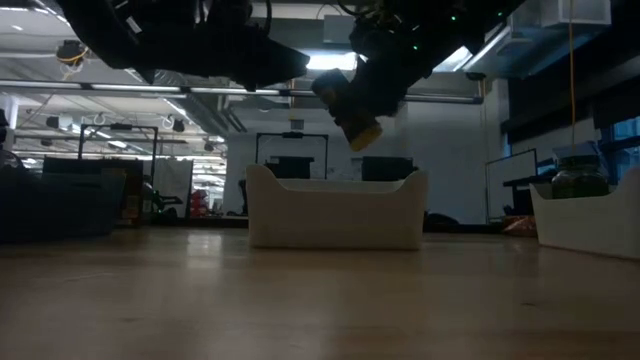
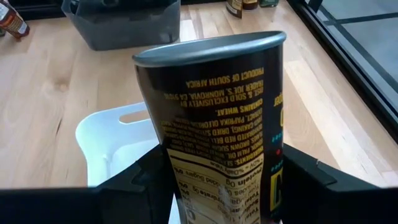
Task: Sort spices by type
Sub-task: Put the top right yellow seasoning bottle into the left white bin
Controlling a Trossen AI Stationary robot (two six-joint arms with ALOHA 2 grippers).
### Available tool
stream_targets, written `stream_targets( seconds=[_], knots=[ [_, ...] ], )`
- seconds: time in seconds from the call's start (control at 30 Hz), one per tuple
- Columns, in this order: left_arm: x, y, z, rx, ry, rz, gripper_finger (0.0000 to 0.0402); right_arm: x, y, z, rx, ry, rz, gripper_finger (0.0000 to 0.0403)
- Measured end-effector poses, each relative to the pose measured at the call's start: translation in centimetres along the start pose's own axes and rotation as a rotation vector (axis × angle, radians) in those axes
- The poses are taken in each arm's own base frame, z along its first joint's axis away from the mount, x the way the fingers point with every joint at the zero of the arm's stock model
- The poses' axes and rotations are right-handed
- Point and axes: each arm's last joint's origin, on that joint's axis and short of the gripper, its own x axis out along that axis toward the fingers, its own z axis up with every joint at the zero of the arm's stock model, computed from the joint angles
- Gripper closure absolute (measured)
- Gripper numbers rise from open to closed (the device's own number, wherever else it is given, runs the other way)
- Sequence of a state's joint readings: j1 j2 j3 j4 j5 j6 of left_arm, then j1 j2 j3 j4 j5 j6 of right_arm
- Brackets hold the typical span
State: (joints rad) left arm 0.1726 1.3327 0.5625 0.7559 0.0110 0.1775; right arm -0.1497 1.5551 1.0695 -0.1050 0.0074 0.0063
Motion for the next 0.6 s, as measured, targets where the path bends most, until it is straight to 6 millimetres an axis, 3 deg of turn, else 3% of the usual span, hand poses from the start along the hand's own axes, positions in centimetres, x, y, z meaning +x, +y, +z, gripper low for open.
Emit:
stream_targets(
  seconds=[0.2, 0.47, 0.6],
  knots=[
    [0.04, 0.03, -0.01, -0.028, 0.015, 0.039, 0.0181, 0.0, 0.0, 0.0, 0.0, 0.0, 0.0, 0.0195],
    [0.06, -0.08, 0.0, -0.073, 0.021, 0.051, 0.0051, 0.0, 0.0, -0.01, 0.0, 0.001, 0.0, 0.0195],
    [0.07, -0.23, 0.33, 0.026, -0.007, 0.049, 0.0019, 0.0, -0.02, 0.07, 0.0, -0.007, -0.007, 0.0195]
  ],
)
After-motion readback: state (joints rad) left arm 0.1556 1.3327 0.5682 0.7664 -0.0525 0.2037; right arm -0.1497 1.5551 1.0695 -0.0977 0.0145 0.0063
